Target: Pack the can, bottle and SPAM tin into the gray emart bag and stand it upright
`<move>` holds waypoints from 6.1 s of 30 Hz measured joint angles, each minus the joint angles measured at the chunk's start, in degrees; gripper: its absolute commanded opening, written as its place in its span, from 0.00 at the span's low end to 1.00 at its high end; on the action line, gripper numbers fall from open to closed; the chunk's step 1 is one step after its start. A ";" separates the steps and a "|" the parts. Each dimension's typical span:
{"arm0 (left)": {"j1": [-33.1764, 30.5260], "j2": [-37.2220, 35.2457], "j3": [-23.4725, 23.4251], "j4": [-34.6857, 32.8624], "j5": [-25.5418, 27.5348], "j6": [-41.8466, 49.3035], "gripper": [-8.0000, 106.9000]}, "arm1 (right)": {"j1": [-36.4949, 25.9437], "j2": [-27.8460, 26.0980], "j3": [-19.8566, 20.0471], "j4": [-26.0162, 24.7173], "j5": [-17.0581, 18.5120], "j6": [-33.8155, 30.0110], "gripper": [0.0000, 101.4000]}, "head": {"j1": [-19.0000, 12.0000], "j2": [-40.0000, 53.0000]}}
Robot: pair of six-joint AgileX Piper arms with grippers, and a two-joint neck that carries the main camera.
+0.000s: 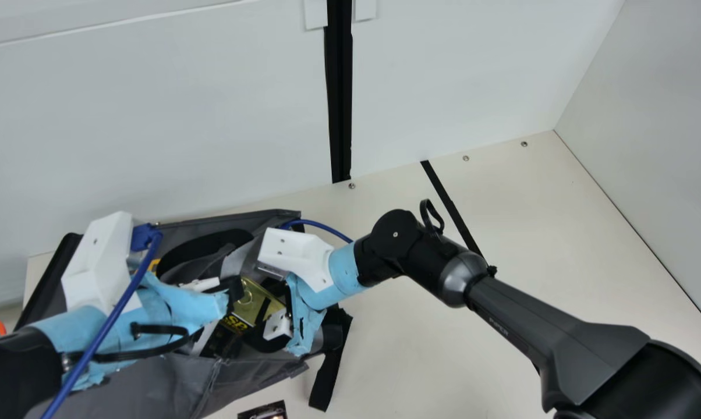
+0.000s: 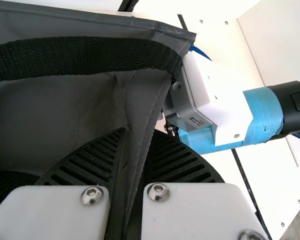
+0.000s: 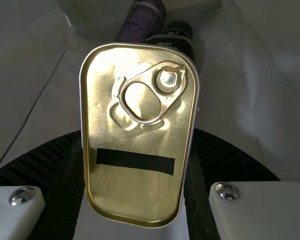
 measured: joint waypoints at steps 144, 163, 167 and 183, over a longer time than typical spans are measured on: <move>0.00 0.00 0.00 0.00 0.12 0.00 0.00 | -38.45 -47.37 6.49 -53.56 11.95 55.95 0.94 | 0.00 -0.09; 0.00 0.00 0.00 0.00 0.12 0.00 0.00 | -26.82 -54.22 6.35 -70.23 18.56 79.41 0.94 | 0.00 -0.09; 0.00 0.00 0.00 0.00 0.12 0.00 0.00 | -26.89 -55.64 7.49 -71.28 18.54 80.57 0.94 | 0.09 0.00; 0.00 0.00 0.00 0.00 0.12 0.00 0.00 | -33.62 -60.34 9.70 -68.84 18.43 77.15 0.94 | 0.00 0.00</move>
